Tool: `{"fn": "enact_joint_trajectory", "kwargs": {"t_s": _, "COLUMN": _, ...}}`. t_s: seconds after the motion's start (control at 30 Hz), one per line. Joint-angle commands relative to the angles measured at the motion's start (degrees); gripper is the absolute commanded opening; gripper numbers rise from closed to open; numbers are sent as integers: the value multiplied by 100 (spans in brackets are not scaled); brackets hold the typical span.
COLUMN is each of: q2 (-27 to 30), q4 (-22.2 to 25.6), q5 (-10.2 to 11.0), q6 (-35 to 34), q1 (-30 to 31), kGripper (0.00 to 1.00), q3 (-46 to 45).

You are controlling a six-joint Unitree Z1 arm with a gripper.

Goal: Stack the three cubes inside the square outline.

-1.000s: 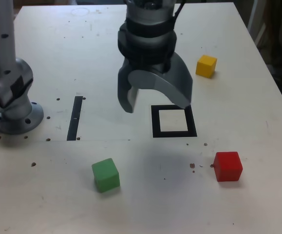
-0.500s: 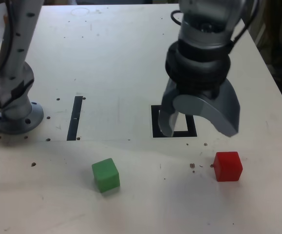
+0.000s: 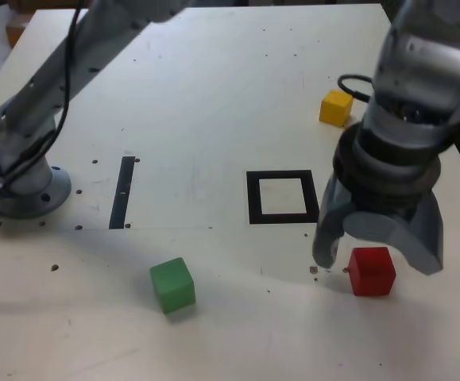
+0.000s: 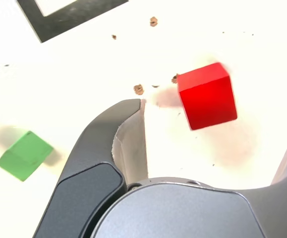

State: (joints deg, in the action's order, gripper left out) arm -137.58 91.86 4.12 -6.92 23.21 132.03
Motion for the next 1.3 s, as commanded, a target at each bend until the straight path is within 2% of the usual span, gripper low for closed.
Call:
{"fn": "enact_joint_trajectory", "kwargs": {"t_s": 0.0, "q2": -137, "q4": 79, "q5": 7, "q6": 17, "q1": -13, "kGripper": 99, "q3": 96}}
{"fn": "enact_joint_trajectory", "kwargs": {"t_s": 0.53, "q2": -749, "q4": 87, "q5": 34, "q6": 166, "q1": -247, "kGripper": 89, "q3": 521}}
{"fn": "enact_joint_trajectory", "kwargs": {"t_s": 0.67, "q2": -832, "q4": 102, "q5": 37, "q6": 172, "q1": -277, "kGripper": 79, "q3": 587}}
{"fn": "enact_joint_trajectory", "kwargs": {"t_s": 0.83, "q2": -810, "q4": 163, "q5": 132, "q6": 143, "q1": -277, "kGripper": 57, "q3": 682}}
{"fn": "enact_joint_trajectory", "kwargs": {"t_s": 0.93, "q2": -812, "q4": 183, "q5": 158, "q6": 126, "q1": -274, "kGripper": 48, "q3": 719}}
{"fn": "enact_joint_trajectory", "kwargs": {"t_s": 1.27, "q2": -913, "q4": 188, "q5": 34, "q6": 146, "q1": -282, "kGripper": 41, "q3": 827}}
